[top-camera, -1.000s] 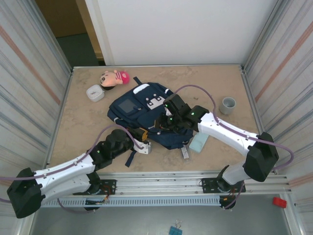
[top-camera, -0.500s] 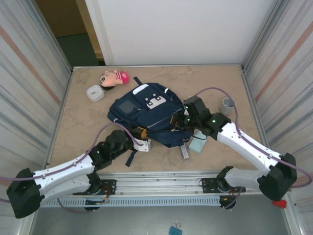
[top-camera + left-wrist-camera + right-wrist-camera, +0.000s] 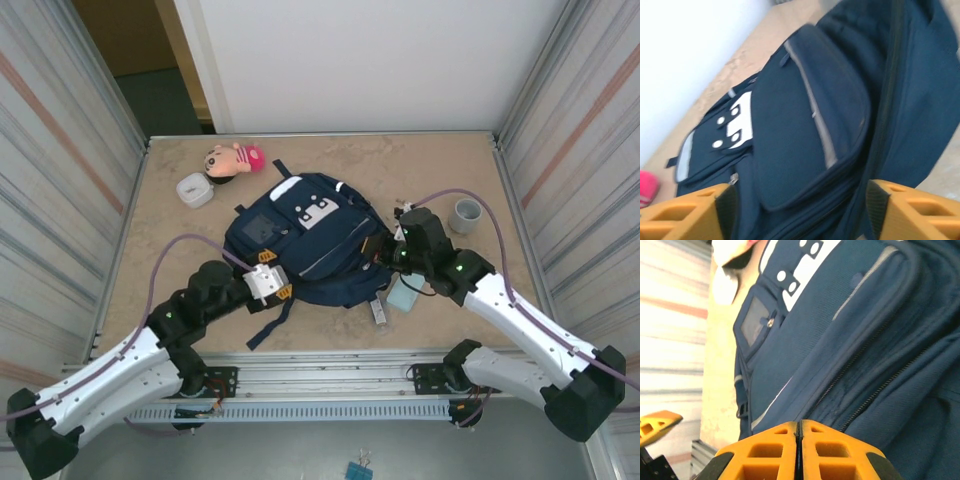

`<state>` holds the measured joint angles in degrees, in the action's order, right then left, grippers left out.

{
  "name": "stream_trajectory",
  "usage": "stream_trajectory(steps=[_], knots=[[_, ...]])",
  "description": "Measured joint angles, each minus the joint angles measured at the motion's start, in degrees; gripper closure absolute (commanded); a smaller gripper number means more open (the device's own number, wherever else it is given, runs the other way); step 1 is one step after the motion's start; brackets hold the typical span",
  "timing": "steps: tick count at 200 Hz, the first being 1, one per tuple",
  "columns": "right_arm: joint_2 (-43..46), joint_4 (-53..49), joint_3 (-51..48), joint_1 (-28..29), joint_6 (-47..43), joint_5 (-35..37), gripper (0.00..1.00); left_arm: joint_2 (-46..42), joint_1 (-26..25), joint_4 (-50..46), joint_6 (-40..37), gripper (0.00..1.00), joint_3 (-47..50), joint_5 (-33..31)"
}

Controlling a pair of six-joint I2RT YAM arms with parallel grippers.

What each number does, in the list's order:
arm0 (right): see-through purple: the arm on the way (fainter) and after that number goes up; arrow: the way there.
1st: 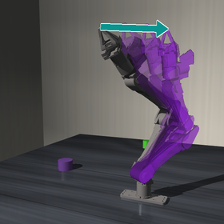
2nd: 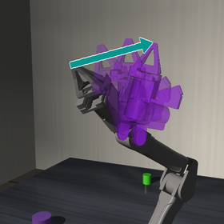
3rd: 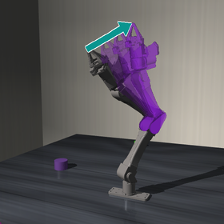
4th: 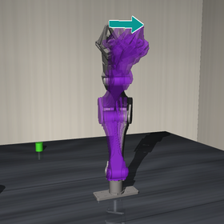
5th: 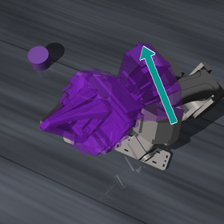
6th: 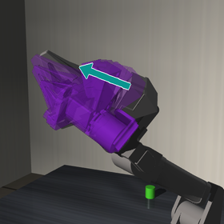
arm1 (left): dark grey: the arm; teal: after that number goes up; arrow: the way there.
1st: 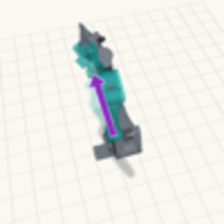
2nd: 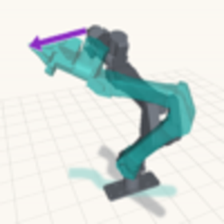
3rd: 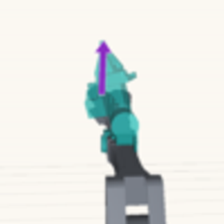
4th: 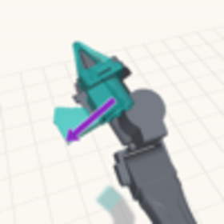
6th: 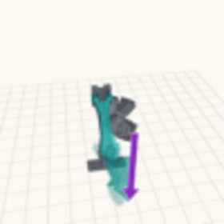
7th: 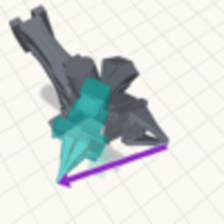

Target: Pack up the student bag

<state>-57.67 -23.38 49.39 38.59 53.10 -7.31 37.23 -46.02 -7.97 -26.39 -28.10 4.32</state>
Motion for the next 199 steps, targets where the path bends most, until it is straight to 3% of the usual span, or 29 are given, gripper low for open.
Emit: stream_trajectory(steps=[36, 66, 82, 113, 126, 176, 199], knots=[[-4.31, 0.94, 4.55, 5.05, -3.06, -0.48, 1.00, 7.63, -1.84, -0.79, 10.49, 0.23, -6.60, 5.38], [-5.27, 1.31, 5.97, 6.54, -4.85, -0.66, 1.00, 16.33, -5.03, 0.70, 13.35, 0.30, -10.29, 6.67], [-5.27, 1.66, 6.01, 6.80, -5.68, -0.79, 1.00, 19.98, -5.57, 2.08, 13.88, 0.43, -10.93, 7.52], [-5.27, 1.68, 6.01, 6.71, -7.15, -0.83, 1.00, 24.85, -5.88, 3.56, 14.21, 0.85, -12.11, 8.68], [-5.18, 1.46, 5.99, 5.51, -7.34, -0.92, 1.00, 24.76, -6.01, 3.56, 13.20, 0.93, -12.13, 9.49], [-1.84, 5.11, 0.26, -7.96, -7.28, -7.72, 1.00, 12.57, -3.63, 4.35, 7.74, 0.94, -5.95, 10.47], [-1.88, 8.20, -2.01, -9.75, -6.80, -12.20, 1.00, 5.79, -0.55, 1.99, 6.34, 0.92, -3.28, 11.41]])
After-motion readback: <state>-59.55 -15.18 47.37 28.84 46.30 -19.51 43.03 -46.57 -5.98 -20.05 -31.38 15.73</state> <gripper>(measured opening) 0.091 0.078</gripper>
